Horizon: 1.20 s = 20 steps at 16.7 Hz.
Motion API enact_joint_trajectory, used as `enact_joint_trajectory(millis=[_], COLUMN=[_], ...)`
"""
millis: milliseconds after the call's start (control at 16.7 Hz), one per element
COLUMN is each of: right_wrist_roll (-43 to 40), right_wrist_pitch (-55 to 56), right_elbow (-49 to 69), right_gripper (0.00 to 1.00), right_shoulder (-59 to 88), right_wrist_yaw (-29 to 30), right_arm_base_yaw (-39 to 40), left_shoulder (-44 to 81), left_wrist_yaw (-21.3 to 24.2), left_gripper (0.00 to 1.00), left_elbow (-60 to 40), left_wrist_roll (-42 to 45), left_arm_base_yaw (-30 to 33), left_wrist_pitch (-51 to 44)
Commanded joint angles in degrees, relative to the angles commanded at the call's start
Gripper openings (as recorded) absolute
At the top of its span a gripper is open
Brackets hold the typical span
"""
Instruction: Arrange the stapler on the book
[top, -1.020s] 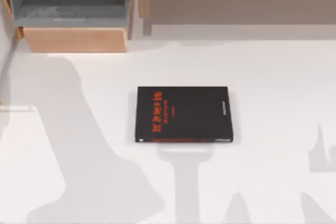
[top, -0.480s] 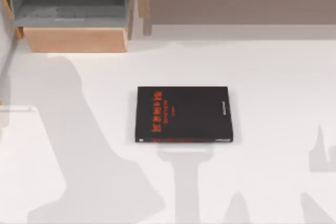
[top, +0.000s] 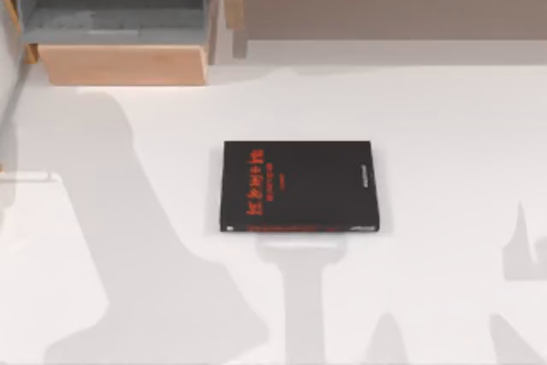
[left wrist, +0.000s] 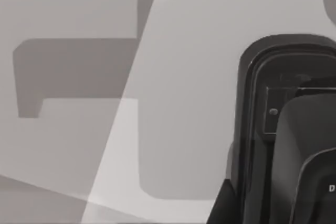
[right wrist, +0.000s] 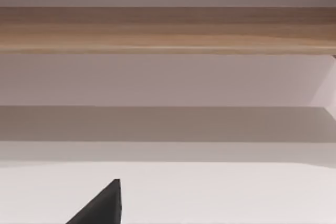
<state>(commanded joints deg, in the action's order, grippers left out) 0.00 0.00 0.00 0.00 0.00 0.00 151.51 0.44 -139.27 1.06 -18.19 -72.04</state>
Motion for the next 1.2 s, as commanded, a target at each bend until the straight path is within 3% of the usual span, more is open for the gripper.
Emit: enact_joint_trajectory(millis=[420, 660, 900, 1200], right_wrist_roll=[0.0, 0.0, 0.0, 0.0], right_wrist_pitch=[0.0, 0.0, 0.0, 0.0], right_elbow=[0.0, 0.0, 0.0, 0.0], right_gripper=[1.0, 1.0, 1.0, 1.0], right_shoulder=[0.0, 0.0, 0.0, 0.0], right_wrist_yaw=[0.0, 0.0, 0.0, 0.0], right_arm_base_yaw=[0.0, 0.0, 0.0, 0.0], left_shoulder=[-5.6, -12.4, -17.8, -20.9], left_wrist_yaw=[-1.1, -2.6, -4.0, -4.9], left_gripper=[0.0, 0.0, 0.0, 0.0], left_elbow=[-0.9, 0.1, 2.7, 7.3], left_wrist_roll=[-2.5, -6.8, -12.6, -21.0], left_arm_base_yaw=[-0.3, 2.6, 9.9, 23.5], left_wrist_pitch=[-2.4, -4.7, -6.4, -6.6])
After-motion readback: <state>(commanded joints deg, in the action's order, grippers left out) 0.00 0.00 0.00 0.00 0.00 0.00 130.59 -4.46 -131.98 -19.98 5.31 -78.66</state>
